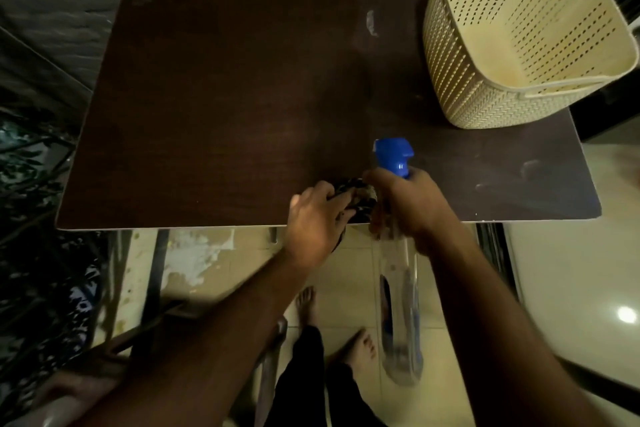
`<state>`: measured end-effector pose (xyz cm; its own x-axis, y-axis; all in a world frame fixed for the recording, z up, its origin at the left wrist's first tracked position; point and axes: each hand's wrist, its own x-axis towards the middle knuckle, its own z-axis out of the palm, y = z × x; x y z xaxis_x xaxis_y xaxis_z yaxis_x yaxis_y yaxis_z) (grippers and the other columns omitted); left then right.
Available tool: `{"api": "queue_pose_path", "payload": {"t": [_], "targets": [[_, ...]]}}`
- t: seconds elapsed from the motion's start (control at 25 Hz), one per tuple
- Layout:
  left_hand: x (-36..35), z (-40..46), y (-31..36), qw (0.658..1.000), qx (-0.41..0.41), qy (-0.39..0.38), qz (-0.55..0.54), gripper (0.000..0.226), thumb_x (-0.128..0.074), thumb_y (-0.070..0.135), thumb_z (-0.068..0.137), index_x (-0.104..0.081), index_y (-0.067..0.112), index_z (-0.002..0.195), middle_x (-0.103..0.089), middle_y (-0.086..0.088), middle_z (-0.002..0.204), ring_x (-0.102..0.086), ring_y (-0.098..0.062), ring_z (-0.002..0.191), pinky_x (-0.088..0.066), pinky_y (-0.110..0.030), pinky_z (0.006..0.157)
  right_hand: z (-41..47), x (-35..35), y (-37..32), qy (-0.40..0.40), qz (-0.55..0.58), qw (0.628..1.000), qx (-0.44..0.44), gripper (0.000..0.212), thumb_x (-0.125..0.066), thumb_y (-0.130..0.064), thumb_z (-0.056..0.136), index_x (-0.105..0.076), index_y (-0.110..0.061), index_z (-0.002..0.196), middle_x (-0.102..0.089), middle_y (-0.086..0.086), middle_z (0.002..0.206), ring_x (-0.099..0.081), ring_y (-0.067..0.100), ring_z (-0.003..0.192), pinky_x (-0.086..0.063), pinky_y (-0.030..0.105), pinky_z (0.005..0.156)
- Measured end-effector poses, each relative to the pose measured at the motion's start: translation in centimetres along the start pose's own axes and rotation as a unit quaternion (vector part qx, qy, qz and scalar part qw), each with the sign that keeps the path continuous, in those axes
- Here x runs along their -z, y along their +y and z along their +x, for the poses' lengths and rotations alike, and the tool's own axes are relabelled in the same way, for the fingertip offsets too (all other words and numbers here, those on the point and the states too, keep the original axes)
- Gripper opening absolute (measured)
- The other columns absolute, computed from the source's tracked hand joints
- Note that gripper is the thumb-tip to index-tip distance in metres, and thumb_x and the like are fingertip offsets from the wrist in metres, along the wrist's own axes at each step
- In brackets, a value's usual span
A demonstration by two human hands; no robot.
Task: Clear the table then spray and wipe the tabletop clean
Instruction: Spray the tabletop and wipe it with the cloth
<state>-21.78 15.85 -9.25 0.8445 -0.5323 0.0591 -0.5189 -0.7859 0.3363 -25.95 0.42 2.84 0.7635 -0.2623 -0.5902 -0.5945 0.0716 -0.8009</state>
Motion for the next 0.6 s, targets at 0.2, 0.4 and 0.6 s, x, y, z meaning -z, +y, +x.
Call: {"api": "queue_pose_path", "payload": {"t": [0.2, 0.4, 0.6], "targets": [[0.6, -1.5, 1.3, 0.998, 0.032, -0.04, -0.031, 0.033, -0.054, 0.036, 0.092, -0.057, 0.03, 0.124, -0.052, 0.0, 0.1, -0.052, -0.018, 0.09, -0.035, -0.034, 0.08, 0.6, -0.6, -1.2, 0.029, -0.029, 0.997, 0.063, 0.019, -0.064, -0.036, 0.082, -0.055, -0.024, 0.094, -0.063, 0.002, 0.079, -0.062, 0.017, 0.065, -0.056, 0.035, 0.064], [2.7, -5.5, 2.8, 0.995, -0.029, -0.094, -0.027, 0.026, -0.056, 0.033, 0.093, -0.06, 0.035, 0.119, -0.055, 0.007, 0.109, -0.055, -0.015, 0.095, -0.041, -0.029, 0.08, -1.3, -0.6, -2.3, 0.059, -0.047, 0.991, 0.113, 0.016, -0.064, -0.035, 0.083, -0.052, -0.029, 0.092, -0.065, 0.008, 0.085, -0.066, 0.027, 0.073, -0.06, 0.051, 0.073], [8.7, -5.2, 3.6, 0.985, 0.118, -0.017, -0.128, 0.029, -0.055, 0.035, 0.092, -0.062, 0.033, 0.121, -0.046, 0.007, 0.092, -0.054, -0.018, 0.084, -0.043, -0.029, 0.077, -5.3, 1.6, -5.2, 0.123, -0.055, 0.968, 0.212, 0.014, -0.064, -0.036, 0.077, -0.051, -0.032, 0.082, -0.063, 0.014, 0.08, -0.065, 0.036, 0.073, -0.058, 0.052, 0.068]]}}
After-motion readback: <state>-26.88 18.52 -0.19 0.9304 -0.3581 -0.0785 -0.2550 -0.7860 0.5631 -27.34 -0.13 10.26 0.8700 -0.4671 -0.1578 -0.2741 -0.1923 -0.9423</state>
